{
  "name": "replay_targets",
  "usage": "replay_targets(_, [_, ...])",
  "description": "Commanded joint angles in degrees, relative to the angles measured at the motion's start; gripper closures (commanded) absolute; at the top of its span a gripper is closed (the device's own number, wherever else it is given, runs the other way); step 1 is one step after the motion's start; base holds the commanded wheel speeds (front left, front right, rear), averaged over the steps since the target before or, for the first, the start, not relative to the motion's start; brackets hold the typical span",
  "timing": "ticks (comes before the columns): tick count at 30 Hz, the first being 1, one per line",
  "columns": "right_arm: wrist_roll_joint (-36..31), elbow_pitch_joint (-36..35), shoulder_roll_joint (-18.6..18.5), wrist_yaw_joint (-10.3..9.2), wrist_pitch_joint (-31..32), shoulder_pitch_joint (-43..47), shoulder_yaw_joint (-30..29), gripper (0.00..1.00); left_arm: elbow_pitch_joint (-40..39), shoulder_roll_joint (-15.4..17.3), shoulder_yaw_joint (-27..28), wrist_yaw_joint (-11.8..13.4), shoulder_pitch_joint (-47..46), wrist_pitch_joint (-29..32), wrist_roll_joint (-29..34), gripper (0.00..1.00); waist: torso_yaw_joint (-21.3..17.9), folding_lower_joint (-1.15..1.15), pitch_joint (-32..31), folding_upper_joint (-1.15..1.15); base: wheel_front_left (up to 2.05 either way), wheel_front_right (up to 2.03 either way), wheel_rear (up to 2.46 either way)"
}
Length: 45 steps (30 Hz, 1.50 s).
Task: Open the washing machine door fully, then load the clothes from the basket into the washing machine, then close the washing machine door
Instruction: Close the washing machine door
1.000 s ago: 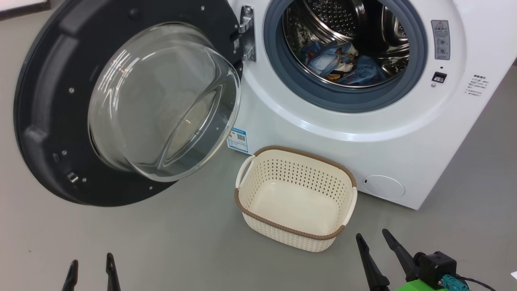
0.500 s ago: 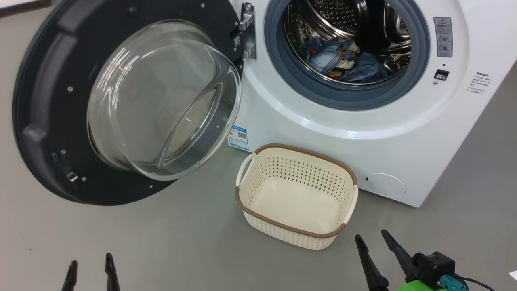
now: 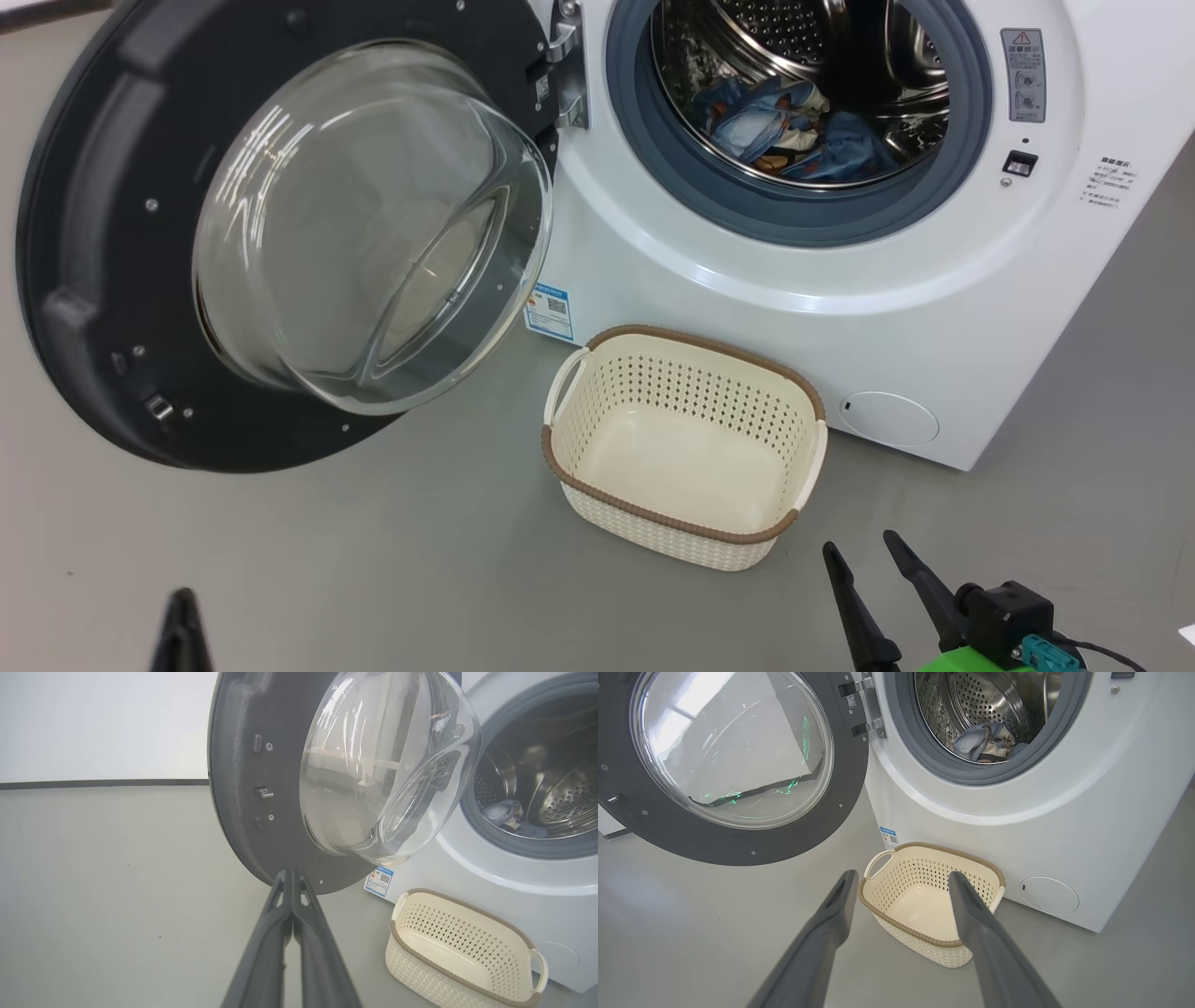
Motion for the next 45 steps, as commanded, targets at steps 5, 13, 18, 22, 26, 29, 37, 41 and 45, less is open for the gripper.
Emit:
replay_targets(5, [-0.3,-1.4,-0.4,0.09,-0.7,-1.5,1.3,0.0,-4.3,0.3,9.1,-1.7,-4.0,-0.3,-10.1,1.0,0.2,0.0,0.1,0.0,0.0,0.0,0.0])
replay_targets(13, [-0.4,-1.6,-0.3,0.09,-0.7,-1.3,1.2,0.0,-2.6,4.2,21.2,-5.9,-10.6,-0.2,-19.9,1.0,0.1,0.0,0.3,0.0,0.0,0.0,0.0])
replay_targets(18, [-0.3,-1.7,-0.5,0.09,-0.7,-1.5,1.4,0.0,1.8,10.7,26.7,-7.1,-17.1,2.2,-26.0,1.0,-0.3,0.0,0.8,0.0,0.0,0.0,0.0])
replay_targets(22, [-0.3,-1.8,-0.7,0.09,-0.7,-1.9,1.6,0.0,6.4,14.7,29.6,-7.7,-23.0,4.4,-30.7,1.0,-0.7,0.0,1.4,0.0,0.0,0.0,0.0])
replay_targets(26, [-0.2,-1.9,-1.0,0.09,-0.7,-2.3,1.9,0.0,10.8,17.4,32.7,-7.7,-28.4,7.7,-36.6,1.0,-1.4,0.0,2.2,0.0,0.0,0.0,0.0])
replay_targets(29, [-0.3,-2.1,-1.6,0.09,-0.7,-2.8,1.7,0.0,15.7,19.6,35.7,-7.9,-33.5,10.9,-42.9,1.0,-2.1,0.0,3.5,0.0,0.0,0.0,0.0])
replay_targets(37, [-0.6,-3.8,-3.3,0.09,0.5,-3.8,1.2,0.0,25.5,23.1,38.7,-11.2,-40.8,21.7,-55.4,1.0,-3.5,0.0,6.7,0.0,0.0,0.0,0.0])
replay_targets(41, [-0.7,-4.7,-4.1,0.09,1.1,-4.2,0.9,0.0,28.7,23.8,39.3,-12.0,-42.6,26.7,-59.7,1.0,-4.1,0.0,8.1,0.0,0.0,0.0,0.0])
replay_targets(45, [-0.8,-5.6,-4.9,0.09,1.7,-4.4,0.8,0.0,31.0,24.1,39.7,-12.3,-43.6,30.0,-62.5,1.0,-4.7,0.0,9.4,0.0,0.0,0.0,0.0])
